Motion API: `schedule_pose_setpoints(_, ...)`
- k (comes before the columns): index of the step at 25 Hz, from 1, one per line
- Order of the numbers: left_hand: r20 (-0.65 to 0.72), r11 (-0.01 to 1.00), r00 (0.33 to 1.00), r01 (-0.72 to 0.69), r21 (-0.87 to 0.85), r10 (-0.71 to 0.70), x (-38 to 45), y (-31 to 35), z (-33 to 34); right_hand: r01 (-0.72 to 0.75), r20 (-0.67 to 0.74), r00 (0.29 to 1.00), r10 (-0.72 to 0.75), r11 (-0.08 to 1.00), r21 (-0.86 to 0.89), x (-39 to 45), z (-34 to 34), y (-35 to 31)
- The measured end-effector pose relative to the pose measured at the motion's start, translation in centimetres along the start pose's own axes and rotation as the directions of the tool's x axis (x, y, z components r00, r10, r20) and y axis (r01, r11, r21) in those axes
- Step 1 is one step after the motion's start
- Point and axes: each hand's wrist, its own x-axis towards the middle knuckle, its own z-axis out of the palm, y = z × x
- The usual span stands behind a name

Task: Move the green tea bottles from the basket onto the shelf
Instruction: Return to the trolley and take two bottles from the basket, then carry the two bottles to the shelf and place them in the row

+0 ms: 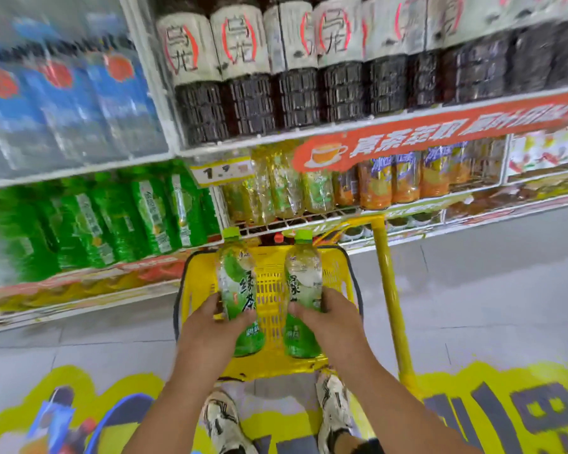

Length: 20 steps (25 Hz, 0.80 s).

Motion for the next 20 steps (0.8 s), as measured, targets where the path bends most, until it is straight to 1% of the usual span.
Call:
schedule_pose_setpoints(4, -0.010, 0.995, 1.000, -0.012, -0.095, 0.011, -7.7, 5.3, -4.2, 0.066, 0.024, 0.997, -0.067, 0.997, 0.038, -7.4, -3.9, -4.9)
schedule_pose_setpoints(7, -0.021, 0.995, 0.997, -0.070, -0.076, 0.068, -13.6, 8.9, -7.4, 0.099, 0.039, 0.994, -0.101, 0.994, 0.055, -12.0, -7.2, -8.4)
schedule_pose_setpoints(9, -0.034, 0.987, 0.992, -0.121, -0.108, 0.118, -16.7, 11.4, -9.6, 0.146, 0.065, 0.986, -0.152, 0.986, 0.080, -14.4, -9.2, -11.0)
schedule_pose_setpoints(11, -0.093, 0.973, 0.979, -0.192, -0.125, 0.181, -19.3, 14.0, -11.8, 0.202, 0.087, 0.974, -0.210, 0.975, 0.096, -16.1, -11.2, -13.6)
schedule_pose_setpoints(14, -0.206, 0.954, 0.947, -0.274, -0.119, 0.246, -21.5, 15.7, -14.1, 0.300, 0.099, 0.946, -0.309, 0.949, 0.093, -17.8, -13.0, -17.8)
schedule_pose_setpoints(17, -0.320, 0.941, 0.921, -0.289, -0.177, 0.223, -23.6, 16.6, -15.9, 0.422, 0.138, 0.894, -0.426, 0.905, 0.053, -19.0, -13.5, -21.8)
schedule_pose_setpoints(20, -0.415, 0.918, 0.894, -0.296, -0.263, 0.169, -25.7, 16.4, -17.6, 0.504, 0.220, 0.837, -0.502, 0.862, 0.051, -20.4, -13.1, -25.7)
